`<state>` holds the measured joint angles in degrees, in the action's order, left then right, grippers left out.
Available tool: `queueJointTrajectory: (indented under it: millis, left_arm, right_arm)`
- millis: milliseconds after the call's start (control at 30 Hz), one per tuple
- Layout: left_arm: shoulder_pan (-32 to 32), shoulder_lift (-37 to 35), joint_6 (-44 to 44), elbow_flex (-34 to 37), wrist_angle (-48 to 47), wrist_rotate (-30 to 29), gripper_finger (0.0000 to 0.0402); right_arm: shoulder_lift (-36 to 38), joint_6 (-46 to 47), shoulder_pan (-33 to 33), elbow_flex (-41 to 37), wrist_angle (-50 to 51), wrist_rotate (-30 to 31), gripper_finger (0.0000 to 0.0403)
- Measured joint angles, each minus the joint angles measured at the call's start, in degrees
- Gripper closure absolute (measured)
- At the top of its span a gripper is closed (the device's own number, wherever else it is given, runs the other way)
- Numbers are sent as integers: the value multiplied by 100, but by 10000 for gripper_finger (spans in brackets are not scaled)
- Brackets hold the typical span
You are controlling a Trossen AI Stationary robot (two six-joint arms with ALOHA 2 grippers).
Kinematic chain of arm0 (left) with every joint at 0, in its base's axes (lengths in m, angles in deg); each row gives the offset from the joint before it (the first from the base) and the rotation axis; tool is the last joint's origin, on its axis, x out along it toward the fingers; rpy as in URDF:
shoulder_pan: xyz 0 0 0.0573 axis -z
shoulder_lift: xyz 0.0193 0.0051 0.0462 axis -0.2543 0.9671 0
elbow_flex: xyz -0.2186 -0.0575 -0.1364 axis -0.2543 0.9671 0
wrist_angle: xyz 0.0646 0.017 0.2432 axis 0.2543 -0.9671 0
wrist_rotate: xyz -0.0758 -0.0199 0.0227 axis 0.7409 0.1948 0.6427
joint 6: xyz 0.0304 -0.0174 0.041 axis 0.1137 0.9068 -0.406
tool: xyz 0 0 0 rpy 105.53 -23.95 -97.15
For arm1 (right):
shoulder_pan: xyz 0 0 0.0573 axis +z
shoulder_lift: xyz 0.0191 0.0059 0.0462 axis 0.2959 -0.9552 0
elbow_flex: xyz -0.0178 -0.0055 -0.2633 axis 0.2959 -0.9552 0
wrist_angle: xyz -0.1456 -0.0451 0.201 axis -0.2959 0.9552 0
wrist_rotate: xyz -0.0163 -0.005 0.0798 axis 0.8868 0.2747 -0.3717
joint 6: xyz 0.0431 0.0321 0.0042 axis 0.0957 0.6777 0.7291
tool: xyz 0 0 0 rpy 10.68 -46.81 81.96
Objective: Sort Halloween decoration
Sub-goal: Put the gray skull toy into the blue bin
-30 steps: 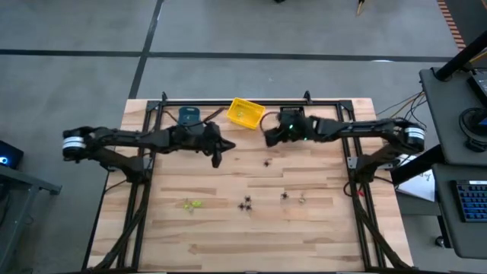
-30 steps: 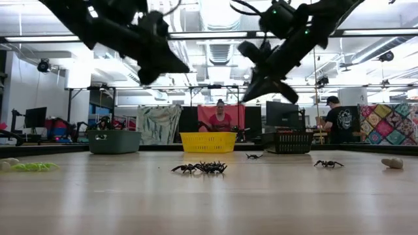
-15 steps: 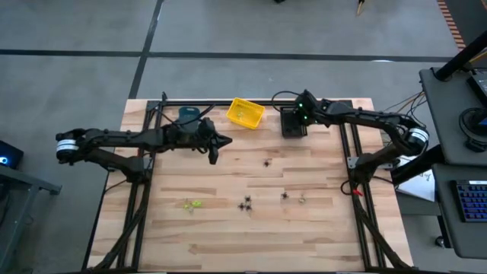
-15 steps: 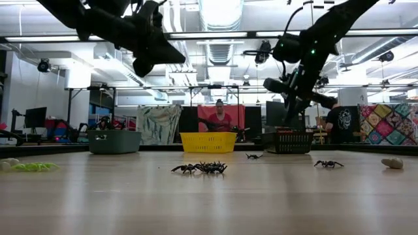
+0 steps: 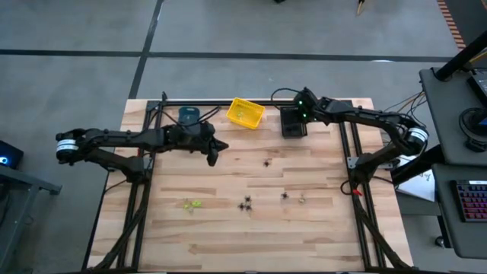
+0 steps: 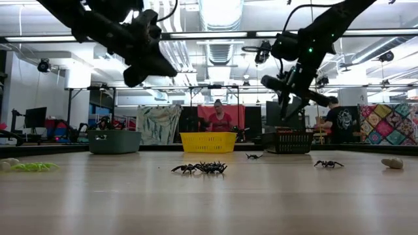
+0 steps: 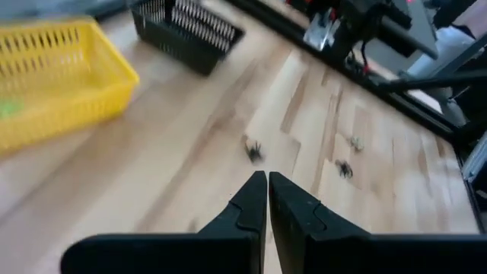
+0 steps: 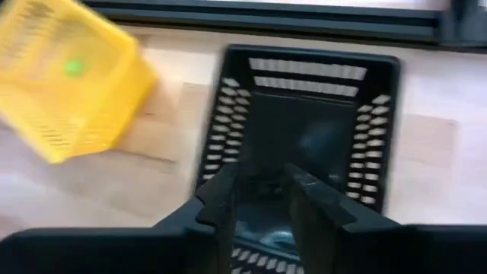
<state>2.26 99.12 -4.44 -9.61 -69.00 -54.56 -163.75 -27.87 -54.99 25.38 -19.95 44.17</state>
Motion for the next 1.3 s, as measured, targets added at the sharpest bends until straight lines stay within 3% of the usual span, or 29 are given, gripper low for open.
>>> queueJointTrajectory:
  millis: [200, 333, 533, 800, 900, 1167, 1300]
  left_arm:
    - [25, -42, 783, 0, -1041, 1160, 402]
    - [312, -101, 1263, 0, -2203, 1891, 402]
    - [1445, -230, 1470, 0, -3681, 1681, 402]
    - [2879, -249, 1550, 0, -3868, 1518, 402]
    - [3055, -249, 1652, 0, -3874, 1514, 402]
    - [3041, -249, 1689, -2, -3877, 1510, 402]
    - [3032, -224, 2832, -9, -4134, 1324, 402]
  right_arm:
    - [86, -83, 79, 425, -9, -1117, 294]
    - [125, -107, 359, 757, -13, -1231, 297]
    - [120, -332, 756, 1113, -7, -924, 309]
    - [118, -505, 955, 1270, 8, -760, 316]
    - [118, -478, 1012, 1270, 161, -878, 314]
    - [107, 365, 1244, 1266, 1529, -2150, 323]
    - [107, 402, 1552, 1259, 2129, -2197, 329]
